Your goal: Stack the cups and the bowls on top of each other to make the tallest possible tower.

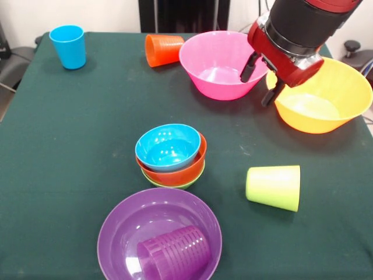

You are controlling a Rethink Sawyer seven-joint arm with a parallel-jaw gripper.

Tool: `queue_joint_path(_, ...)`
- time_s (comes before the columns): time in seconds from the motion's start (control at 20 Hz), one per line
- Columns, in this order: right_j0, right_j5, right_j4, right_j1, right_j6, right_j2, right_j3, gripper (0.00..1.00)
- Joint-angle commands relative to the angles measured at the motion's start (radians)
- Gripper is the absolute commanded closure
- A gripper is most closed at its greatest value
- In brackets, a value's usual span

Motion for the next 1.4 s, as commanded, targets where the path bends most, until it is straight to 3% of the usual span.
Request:
queue_joint_path(0.05,-0.021,-0.046,-0.011,0.044,0.15,0.06,0.023,0.0)
queue_joint_path(0.4,-0.098,-0.055,-0.035,0.169,0.079,0.029,-0.293,0.0)
queue_joint_path(0.7,-0.171,-0.067,-0.054,0.333,0.001,-0.036,-0.609,0.0)
queue_joint_path(1.05,-0.234,-0.083,0.035,0.455,-0.083,-0.078,-0.848,0.0)
queue_joint_path(1.4,-0.259,-0.114,0.19,0.542,-0.019,-0.221,-0.947,0.0)
